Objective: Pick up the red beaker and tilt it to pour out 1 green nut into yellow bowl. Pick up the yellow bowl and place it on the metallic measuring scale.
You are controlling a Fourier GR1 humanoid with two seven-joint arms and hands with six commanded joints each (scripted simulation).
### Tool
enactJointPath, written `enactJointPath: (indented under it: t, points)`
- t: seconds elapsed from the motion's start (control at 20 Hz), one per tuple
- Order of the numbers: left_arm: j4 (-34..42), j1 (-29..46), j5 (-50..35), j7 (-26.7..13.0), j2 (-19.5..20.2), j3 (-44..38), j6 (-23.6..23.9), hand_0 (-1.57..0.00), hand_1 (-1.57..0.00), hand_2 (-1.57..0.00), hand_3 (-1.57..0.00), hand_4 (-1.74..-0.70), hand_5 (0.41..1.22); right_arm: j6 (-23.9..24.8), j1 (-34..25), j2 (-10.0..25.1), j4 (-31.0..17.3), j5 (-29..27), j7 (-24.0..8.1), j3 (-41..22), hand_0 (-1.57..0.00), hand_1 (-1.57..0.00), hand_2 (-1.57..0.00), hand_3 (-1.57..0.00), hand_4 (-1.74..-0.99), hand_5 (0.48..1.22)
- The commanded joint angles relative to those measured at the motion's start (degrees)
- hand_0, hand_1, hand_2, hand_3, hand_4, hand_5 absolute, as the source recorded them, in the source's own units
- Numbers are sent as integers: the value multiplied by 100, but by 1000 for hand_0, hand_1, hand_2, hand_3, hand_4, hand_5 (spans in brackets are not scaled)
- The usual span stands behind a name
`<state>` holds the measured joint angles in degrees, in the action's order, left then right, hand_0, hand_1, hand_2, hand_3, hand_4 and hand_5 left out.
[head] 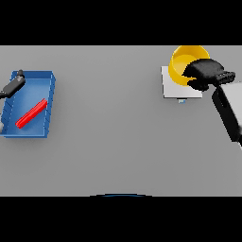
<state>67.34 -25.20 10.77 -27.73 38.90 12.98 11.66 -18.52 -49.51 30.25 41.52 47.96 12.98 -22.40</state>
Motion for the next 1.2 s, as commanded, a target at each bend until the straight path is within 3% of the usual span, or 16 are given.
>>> enactJointPath:
  t: [0.0, 0.2, 0.35, 0.45, 0.5, 0.6, 0.65, 0.75, 0.85, 1.0, 1.15]
  points:
    - [12, 1, 7, -6, -15, 28, -24, 1, 1, 1, 1, -722, 681, 61, -14, -21, -163, 20, 51, 8, -1571, -1571, -1396, -1362, -1741, 1221]
    - [74, -20, 11, -28, -51, 48, -11, 1, 1, 1, 1, -728, 675, 277, -52, -195, -601, 10, 203, 77, -1571, -1571, -1362, -1338, -1741, 1221]
    - [11, -6, 35, -22, 6, 27, -9, 1, 1, 1, 1, -723, 671, 388, -129, -274, -836, -20, 408, 124, -1556, -1571, -1338, -1436, -1741, 1221]
    - [-20, -17, 42, 47, -24, 68, -47, 1, 1, 1, 1, -722, 668, 427, -155, -351, -934, -10, 285, 132, -1464, -1571, -1335, -1451, -1741, 1221]
    - [-23, -24, 31, 39, -29, 60, -47, 1, 1, 1, 1, -724, 667, 421, -159, -379, -926, -16, 248, 134, -1448, -1501, -1382, -1390, -1734, 1221]
    - [-91, -77, 86, -20, -61, 83, -3, 1, 1, 1, 1, -724, 671, 321, -190, -330, -880, -55, 298, 163, -1492, -1484, -1450, -1097, -1737, 1221]
    - [-165, -135, 109, -27, -76, 96, -9, 1, 1, 1, 1, -722, 671, 313, -148, -323, -854, -52, 281, 167, -1439, -1337, -1286, -990, -1688, 1221]
    - [-137, -123, 100, 9, -101, 104, 2, 1, 1, 1, 1, -719, 668, 238, -216, -344, -883, -4, 187, 129, -990, -882, -921, -796, -1629, 1080]
    - [-95, -60, 101, 36, -82, 102, 14, 1, 1, 1, 1, -718, 666, 230, -218, -293, -934, 125, 278, 10, -634, -564, -660, -661, -1593, 987]
    - [-168, -154, 73, 30, -95, 71, -4, 1, 1, 1, 1, -724, 662, 206, -293, -316, -999, 210, 455, -89, -324, -288, -381, -506, -1560, 909]
    - [-241, -170, 92, 37, -132, 99, -12, 1, 1, 1, 1, -722, 664, 265, -273, -294, -1025, 171, 637, -57, -165, -147, -195, -394, -1546, 856]
